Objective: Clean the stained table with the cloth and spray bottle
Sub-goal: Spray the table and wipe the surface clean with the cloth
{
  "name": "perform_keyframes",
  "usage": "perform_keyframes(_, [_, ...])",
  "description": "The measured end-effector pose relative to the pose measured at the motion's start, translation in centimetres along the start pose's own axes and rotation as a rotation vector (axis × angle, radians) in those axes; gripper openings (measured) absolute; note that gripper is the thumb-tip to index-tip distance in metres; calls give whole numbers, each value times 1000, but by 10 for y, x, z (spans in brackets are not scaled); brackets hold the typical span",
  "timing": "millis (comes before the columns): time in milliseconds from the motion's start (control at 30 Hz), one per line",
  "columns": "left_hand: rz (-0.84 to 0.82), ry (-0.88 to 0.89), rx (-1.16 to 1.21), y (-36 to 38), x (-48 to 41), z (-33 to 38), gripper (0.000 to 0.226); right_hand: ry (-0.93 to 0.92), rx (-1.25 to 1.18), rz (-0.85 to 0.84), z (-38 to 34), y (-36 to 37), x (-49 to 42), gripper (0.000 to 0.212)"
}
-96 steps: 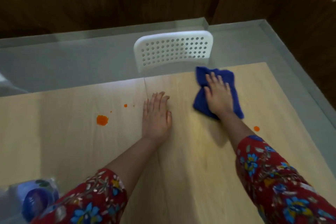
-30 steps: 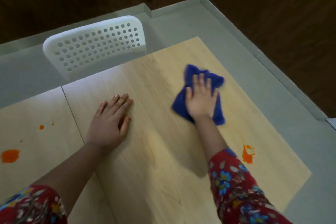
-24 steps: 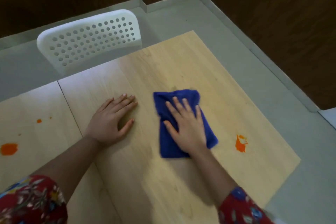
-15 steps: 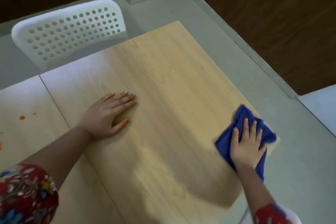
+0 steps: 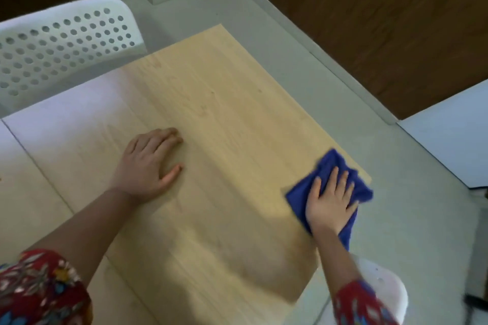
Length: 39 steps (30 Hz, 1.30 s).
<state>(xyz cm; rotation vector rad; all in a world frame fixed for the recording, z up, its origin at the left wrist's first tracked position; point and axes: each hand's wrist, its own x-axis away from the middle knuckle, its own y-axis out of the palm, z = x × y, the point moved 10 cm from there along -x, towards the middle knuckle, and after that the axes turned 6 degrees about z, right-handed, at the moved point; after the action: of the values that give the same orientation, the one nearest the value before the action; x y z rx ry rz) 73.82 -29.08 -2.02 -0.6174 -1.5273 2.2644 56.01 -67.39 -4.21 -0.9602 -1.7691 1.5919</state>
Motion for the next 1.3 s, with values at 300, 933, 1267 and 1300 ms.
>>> perform_keyframes(300, [-85, 34, -13, 9, 2, -3, 64, -440, -6, -94, -139, 26, -29, 62])
perform_keyframes(933, [-67, 26, 33, 9, -2, -4, 66, 330, -140, -31, 42, 6, -63, 60])
perform_keyframes(1267, [-72, -2, 27, 8, 0, -4, 66, 352, -109, -50, 38, 9, -67, 64])
perform_keyframes(1300, [-69, -16, 32, 8, 0, -5, 67, 378, -96, -58, 39, 10, -75, 65])
